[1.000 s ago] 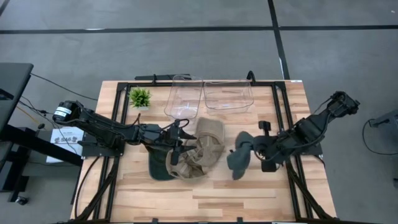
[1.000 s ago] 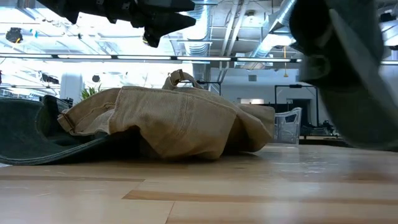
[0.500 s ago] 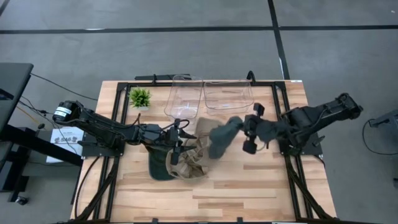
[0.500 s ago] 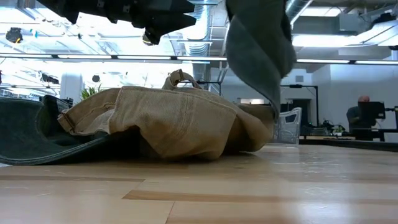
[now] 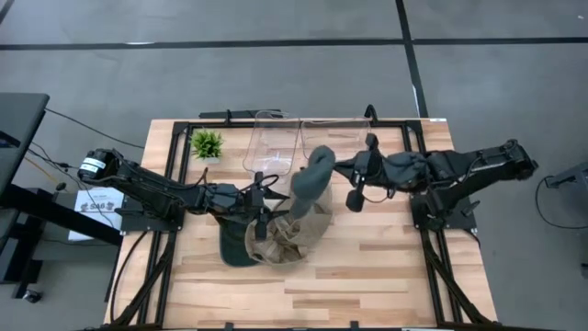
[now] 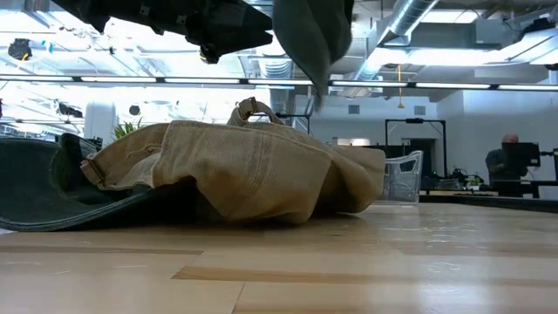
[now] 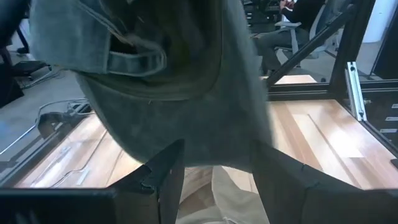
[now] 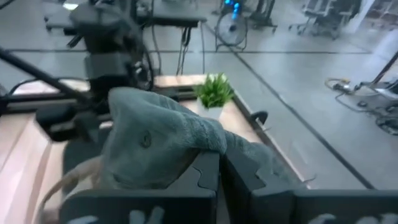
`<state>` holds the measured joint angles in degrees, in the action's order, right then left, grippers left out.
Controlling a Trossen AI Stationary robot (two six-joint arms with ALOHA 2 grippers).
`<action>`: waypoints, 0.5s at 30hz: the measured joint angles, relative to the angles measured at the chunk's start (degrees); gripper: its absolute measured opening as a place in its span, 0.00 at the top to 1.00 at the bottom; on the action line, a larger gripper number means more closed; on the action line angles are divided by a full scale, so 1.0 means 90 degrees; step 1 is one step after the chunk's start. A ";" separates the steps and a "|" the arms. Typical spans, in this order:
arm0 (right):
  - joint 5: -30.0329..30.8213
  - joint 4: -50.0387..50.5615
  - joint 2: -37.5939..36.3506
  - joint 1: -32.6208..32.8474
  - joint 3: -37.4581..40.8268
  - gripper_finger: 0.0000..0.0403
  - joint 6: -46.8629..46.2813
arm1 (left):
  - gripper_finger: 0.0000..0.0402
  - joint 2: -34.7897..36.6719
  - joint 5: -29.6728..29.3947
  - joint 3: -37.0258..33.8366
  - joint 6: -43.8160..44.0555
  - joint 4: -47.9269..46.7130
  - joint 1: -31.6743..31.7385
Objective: Pick & Place hat
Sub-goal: Put the right black cap into the right transparent bin
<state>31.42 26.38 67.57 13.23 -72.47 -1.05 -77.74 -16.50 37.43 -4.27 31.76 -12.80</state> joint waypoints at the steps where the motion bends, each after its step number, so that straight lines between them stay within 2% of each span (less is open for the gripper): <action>1: 0.0002 -0.0079 0.0000 -0.0064 0.0000 1.00 0.0010 | 0.56 0.0000 0.0001 0.0000 0.0000 0.0001 0.0000; 15: -0.0173 -0.0584 0.0002 -0.0411 -0.0002 1.00 0.0359 | 0.56 0.0000 0.0005 0.0000 0.0009 0.0061 0.0015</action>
<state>29.87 21.13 67.59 9.53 -72.48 2.17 -77.74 -16.45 37.43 -4.19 32.31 -12.67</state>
